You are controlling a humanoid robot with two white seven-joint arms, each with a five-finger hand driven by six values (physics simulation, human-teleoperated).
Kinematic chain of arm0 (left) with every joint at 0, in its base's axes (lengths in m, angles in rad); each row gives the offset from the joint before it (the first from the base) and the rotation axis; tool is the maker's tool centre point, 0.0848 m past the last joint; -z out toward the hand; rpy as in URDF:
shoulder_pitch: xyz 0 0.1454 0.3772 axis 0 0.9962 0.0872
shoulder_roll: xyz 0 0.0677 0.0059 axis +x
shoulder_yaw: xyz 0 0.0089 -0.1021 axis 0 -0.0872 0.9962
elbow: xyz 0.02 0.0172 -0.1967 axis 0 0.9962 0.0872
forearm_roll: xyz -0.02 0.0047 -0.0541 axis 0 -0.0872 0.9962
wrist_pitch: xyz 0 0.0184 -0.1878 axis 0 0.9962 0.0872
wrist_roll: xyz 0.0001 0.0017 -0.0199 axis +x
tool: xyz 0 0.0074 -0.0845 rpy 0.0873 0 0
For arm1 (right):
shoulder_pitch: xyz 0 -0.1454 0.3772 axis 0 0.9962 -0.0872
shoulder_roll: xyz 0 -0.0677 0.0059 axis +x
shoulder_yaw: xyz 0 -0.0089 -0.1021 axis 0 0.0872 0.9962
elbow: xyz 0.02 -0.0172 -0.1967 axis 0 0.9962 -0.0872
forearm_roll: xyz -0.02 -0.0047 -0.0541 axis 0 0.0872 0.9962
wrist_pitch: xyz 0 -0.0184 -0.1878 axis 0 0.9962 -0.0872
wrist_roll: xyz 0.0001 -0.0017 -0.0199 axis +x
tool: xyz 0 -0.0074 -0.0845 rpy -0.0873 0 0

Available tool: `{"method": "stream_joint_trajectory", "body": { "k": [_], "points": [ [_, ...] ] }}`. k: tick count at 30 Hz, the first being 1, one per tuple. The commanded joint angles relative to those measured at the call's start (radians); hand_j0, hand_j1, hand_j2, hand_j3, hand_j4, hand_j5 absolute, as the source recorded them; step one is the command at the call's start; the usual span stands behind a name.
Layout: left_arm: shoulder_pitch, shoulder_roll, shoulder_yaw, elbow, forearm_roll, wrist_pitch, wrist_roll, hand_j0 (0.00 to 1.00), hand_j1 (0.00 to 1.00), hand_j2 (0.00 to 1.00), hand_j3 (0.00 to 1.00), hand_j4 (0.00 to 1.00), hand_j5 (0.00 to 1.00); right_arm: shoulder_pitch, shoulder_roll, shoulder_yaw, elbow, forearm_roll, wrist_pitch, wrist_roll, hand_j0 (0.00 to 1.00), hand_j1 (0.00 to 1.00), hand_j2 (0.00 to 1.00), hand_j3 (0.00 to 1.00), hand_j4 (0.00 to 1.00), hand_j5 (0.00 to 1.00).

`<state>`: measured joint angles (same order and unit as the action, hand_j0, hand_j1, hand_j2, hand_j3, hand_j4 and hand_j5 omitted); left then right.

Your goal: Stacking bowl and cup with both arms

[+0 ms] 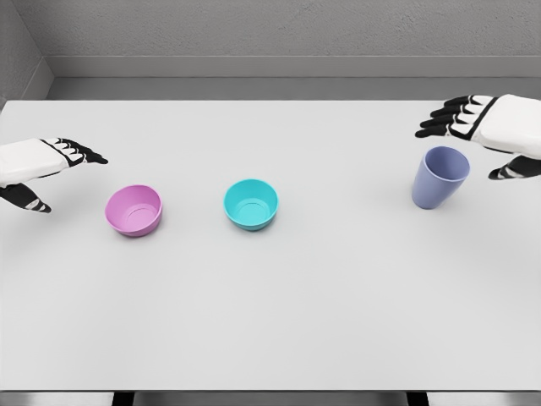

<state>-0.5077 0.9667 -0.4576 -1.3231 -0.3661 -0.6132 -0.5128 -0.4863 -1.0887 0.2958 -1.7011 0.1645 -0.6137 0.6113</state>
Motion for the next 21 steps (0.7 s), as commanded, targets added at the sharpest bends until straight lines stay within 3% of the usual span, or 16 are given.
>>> {"method": "stream_joint_trajectory", "body": {
  "k": [1, 10, 14, 19, 21],
  "points": [
    [0.000, 0.001, 0.001, -0.001, 0.006, 0.002, 0.000, 1.00, 1.00, 1.00, 1.00, 1.00, 1.00, 0.000, 0.001, 0.003, -0.002, -0.005, 0.003, 0.000, 1.00, 1.00, 1.00, 1.00, 1.00, 1.00],
    [-0.008, -0.043, -0.009, 0.008, 0.003, 0.002, 0.000, 1.00, 1.00, 1.00, 1.00, 1.00, 1.00, -0.014, 0.001, -0.003, 0.014, -0.006, 0.003, 0.000, 1.00, 1.00, 1.00, 1.00, 1.00, 1.00],
    [-0.114, -0.071, -0.125, -0.002, 0.004, 0.002, -0.003, 1.00, 1.00, 1.00, 1.00, 1.00, 1.00, -0.006, -0.002, 0.008, 0.024, -0.003, 0.003, 0.000, 1.00, 1.00, 1.00, 1.00, 1.00, 1.00],
    [-0.133, -0.083, -0.148, -0.001, -0.001, 0.002, -0.067, 1.00, 1.00, 1.00, 1.00, 1.00, 1.00, -0.014, 0.016, 0.037, 0.075, 0.001, 0.003, 0.000, 1.00, 1.00, 1.00, 1.00, 1.00, 1.00],
    [-0.135, -0.082, -0.151, -0.034, -0.004, 0.002, -0.095, 1.00, 1.00, 1.00, 1.00, 1.00, 1.00, -0.014, 0.019, 0.057, 0.089, 0.004, 0.003, 0.000, 1.00, 1.00, 1.00, 1.00, 1.00, 1.00]
  ]
}}
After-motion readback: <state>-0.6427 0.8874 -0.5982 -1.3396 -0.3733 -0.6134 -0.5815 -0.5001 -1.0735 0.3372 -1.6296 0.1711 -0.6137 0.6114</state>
